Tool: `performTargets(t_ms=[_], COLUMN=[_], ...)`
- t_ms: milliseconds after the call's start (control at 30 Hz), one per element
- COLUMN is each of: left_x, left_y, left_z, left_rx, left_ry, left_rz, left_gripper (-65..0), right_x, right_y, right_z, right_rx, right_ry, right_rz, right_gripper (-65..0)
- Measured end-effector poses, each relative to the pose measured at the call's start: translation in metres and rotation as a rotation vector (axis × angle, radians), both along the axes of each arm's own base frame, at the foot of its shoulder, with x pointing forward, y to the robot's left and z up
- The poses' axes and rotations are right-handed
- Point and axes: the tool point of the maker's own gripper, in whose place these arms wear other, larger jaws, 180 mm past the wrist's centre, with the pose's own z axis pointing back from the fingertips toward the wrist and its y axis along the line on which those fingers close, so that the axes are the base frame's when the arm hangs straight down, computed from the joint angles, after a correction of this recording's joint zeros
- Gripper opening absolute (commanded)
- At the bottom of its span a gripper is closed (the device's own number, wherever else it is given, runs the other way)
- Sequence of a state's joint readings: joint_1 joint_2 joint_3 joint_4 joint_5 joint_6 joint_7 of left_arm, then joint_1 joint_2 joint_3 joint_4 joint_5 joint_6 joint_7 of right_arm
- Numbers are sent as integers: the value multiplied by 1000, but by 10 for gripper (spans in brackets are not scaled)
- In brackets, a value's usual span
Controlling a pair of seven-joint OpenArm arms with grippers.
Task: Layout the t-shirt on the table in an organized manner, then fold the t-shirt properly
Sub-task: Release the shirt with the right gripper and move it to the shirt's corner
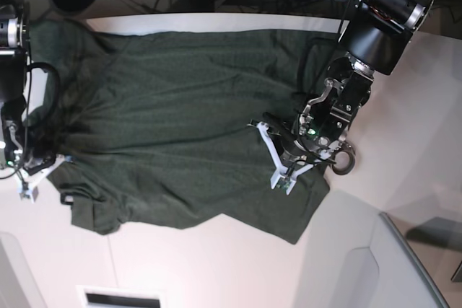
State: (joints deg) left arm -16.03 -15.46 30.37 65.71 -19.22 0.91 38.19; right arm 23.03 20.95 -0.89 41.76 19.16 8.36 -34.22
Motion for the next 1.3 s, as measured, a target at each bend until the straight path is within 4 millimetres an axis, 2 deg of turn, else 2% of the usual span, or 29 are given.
performTargets(t_ms=[133,233,367,433,567,700,767,900,1000,1067,1167,1233,1300], left_x=[0,1,2,2,-14,-34,-42,-60,-63,-60,-65,-75,-79], left_y=[1,0,-1,-10,-25,-29,-30,-20,-1,-4,-10,0,11], left_z=[0,1,4,14,23,23,21,10,7,13,16,10,7], left_rx=[0,-3,-5,-28,-58,-54,-57,-75,-48,-57,-86,-54,-26], left_ry=[0,-3,-8,-39,-43,-3,7,42,52,29,18,47,59], left_rz=[1,1,1,-12,-57,-74,-80,-32,14,12,-14,-12,-7], left_gripper=[-650,-650,-650,-650,-650,-650,-650,-650,-650,-650,-650,-650,-650], right_x=[-1,-17,-8,-5,6,12,31,83,100,91,62,43,17], right_y=[2,-1,-15,-19,-27,-34,-30,-6,10,3,-30,-44,-52], right_z=[-2,-19,-24,-27,-23,-18,-8,32,43,36,39,49,57], right_rx=[3,13,7,1,-37,-65,-83,-113,-104,-102,-51,39,70], right_ry=[-1,54,-7,-81,-236,-320,-326,-424,-430,-322,-118,-95,-140], right_rz=[2,-19,-69,-84,-94,-109,-77,46,84,73,-44,-141,-186], right_gripper=[-650,-650,-650,-650,-650,-588,-588,-588,-582,-579,-534,-495,-426])
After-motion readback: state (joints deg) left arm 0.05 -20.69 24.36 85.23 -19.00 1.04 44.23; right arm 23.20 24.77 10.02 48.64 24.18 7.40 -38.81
